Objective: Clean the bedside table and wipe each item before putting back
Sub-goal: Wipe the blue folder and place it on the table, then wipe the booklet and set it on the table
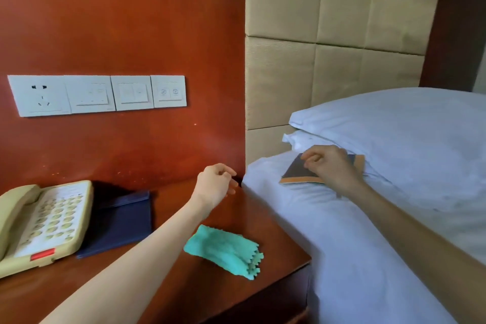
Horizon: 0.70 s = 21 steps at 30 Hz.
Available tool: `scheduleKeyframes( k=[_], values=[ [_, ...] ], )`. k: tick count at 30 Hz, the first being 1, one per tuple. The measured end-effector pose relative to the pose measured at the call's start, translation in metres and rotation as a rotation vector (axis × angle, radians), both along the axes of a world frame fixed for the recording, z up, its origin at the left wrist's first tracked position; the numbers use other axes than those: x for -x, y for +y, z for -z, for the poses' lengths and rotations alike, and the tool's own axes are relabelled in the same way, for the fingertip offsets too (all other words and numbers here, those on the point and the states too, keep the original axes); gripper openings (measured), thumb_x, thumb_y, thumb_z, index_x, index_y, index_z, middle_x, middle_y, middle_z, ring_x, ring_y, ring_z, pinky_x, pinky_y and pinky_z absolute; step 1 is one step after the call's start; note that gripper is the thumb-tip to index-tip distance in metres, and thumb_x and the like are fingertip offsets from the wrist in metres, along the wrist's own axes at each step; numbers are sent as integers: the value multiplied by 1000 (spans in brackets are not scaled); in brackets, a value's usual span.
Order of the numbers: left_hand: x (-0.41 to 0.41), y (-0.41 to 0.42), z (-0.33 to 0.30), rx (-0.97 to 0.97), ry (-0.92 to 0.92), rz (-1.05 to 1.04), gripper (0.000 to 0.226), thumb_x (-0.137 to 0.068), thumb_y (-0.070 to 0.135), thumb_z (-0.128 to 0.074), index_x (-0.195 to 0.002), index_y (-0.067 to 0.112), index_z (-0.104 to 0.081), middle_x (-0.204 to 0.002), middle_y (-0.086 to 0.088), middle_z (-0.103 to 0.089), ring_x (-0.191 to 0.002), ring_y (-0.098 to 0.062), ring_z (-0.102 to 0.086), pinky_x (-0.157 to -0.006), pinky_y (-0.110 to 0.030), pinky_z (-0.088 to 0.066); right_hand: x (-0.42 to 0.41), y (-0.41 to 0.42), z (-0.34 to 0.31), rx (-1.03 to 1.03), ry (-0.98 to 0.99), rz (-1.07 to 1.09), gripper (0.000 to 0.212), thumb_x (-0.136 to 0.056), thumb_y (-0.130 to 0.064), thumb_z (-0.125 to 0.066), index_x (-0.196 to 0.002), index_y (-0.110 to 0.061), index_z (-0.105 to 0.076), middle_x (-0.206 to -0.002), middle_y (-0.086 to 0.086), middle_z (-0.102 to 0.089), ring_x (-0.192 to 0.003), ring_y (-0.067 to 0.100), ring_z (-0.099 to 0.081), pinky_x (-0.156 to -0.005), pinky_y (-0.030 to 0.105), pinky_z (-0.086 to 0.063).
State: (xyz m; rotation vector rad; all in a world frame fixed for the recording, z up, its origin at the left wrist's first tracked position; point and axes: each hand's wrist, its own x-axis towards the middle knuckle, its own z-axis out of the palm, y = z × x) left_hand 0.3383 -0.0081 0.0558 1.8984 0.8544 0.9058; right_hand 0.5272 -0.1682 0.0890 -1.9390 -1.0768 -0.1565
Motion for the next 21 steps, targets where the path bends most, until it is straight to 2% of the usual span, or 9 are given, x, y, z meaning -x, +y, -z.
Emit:
scheduleKeyframes(
  k=[2,5,6,9,11,13,15,18,21],
  values=[
    [-28,-6,0,141,-43,9,28,-99,8,-37,-103,7,-64,-84,-7,-70,-64,-13,-63,-51,-17,-49,-19,-13,1,0,23,75,22,-82,-5,-56,-81,-21,-70,-81,1,-72,-85,18,-64,-82,28,-46],
    [-67,-14,-2,354,-45,38,24,-100,14,-41,-116,7,-58,-94,-7,-66,-70,-15,-61,-59,-22,-48,-42,-30,6,-26,22,122,19,-80,1,-60,-89,-11,-71,-88,6,-68,-82,17,-59,-68,17,-39],
    [-78,-17,-1,419,-42,58,25,-99,15,-42,-120,8,-54,-96,-7,-63,-71,-16,-59,-63,-25,-47,-49,-34,8,-40,30,149,18,-80,1,-62,-92,-8,-71,-93,8,-67,-83,18,-58,-68,16,-38],
    [-106,-23,5,548,2,118,27,-98,21,-43,-122,9,-49,-101,-9,-55,-83,-24,-57,-69,-30,-47,-72,-38,12,-21,90,271,23,-82,-6,-64,-105,-5,-67,-108,15,-62,-100,29,-59,-84,30,-46],
    [-120,-27,10,679,-40,133,25,-98,22,-45,-119,9,-50,-103,-13,-52,-88,-29,-56,-69,-31,-49,-83,-42,15,28,161,322,29,-83,-14,-65,-111,-7,-63,-116,16,-56,-106,32,-56,-85,33,-45],
    [-132,-27,14,766,-107,113,20,-97,19,-49,-114,9,-51,-95,-12,-51,-79,-27,-57,-81,-37,-54,-89,-45,18,46,240,337,26,-83,-17,-65,-106,-5,-62,-104,11,-56,-101,31,-56,-76,30,-41],
    [-140,-24,15,788,-142,67,15,-97,16,-52,-110,8,-53,-87,-9,-51,-69,-24,-58,-89,-39,-54,-92,-47,22,40,350,310,20,-83,-17,-66,-97,-3,-61,-85,8,-56,-83,30,-59,-68,31,-44],
    [-143,-22,11,803,-177,80,7,-97,10,-53,-101,4,-54,-87,-11,-57,-65,-23,-60,-63,-28,-56,-91,-47,24,-30,522,240,12,-82,-9,-65,-79,-8,-53,-68,11,-58,-52,26,-56,-50,28,-45],
    [-142,-19,7,738,-144,95,4,-95,5,-56,-91,3,-57,-83,-12,-59,-61,-18,-58,-45,-20,-52,-89,-47,22,-153,600,189,22,-78,7,-60,-66,-9,-51,-48,8,-52,-41,20,-46,-46,25,-42]
  ],
)
